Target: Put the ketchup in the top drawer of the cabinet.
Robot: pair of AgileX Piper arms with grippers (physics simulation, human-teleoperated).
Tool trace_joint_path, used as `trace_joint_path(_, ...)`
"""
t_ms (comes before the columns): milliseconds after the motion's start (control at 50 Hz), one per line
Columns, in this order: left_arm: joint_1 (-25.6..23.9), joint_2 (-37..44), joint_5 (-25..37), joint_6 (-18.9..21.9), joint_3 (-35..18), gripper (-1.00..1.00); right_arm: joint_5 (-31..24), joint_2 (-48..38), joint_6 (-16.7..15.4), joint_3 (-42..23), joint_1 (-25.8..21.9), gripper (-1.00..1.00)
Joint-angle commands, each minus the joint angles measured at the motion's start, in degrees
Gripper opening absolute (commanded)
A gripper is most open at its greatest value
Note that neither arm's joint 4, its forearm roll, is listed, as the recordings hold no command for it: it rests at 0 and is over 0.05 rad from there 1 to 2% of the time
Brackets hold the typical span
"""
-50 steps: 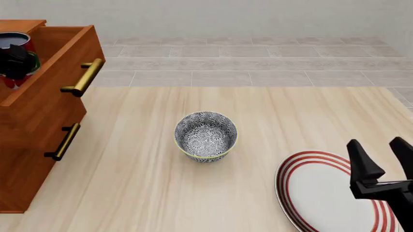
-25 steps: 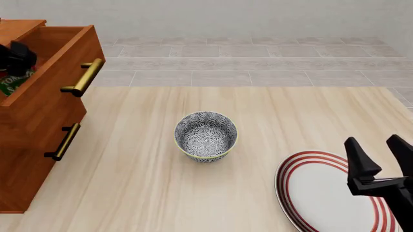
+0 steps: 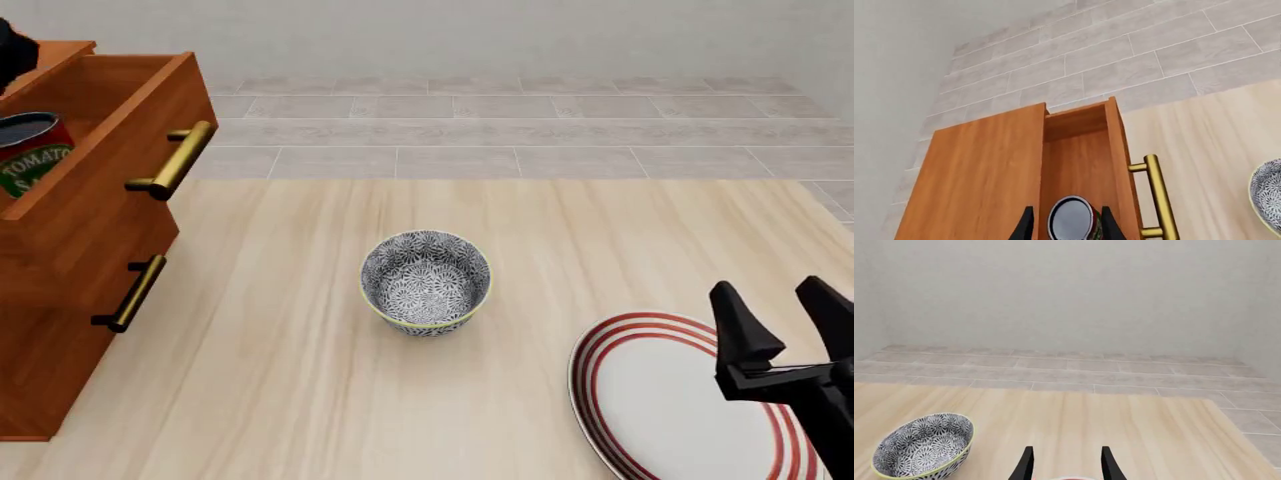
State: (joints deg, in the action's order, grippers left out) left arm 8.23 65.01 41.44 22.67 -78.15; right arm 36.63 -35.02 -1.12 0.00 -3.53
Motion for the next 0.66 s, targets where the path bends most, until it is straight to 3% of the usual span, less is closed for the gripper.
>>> trace_joint_path(20,-1.2,-1.6,4.5,2.3,-6.0,1.00,0.7,-0.7,0.0,0.0,-0.1,1.00)
trace_joint_path(420,-8.7,-5.7,9.8,2.3,-10.3,1.00,-5.2,5.3,0.1,0.0,0.0,1.00)
trace_joint_path(660,-15.0,-9.8,11.4,3.1,-9.0,1.00,-14.4,14.6,0.1,0.0,-0.2,1.00)
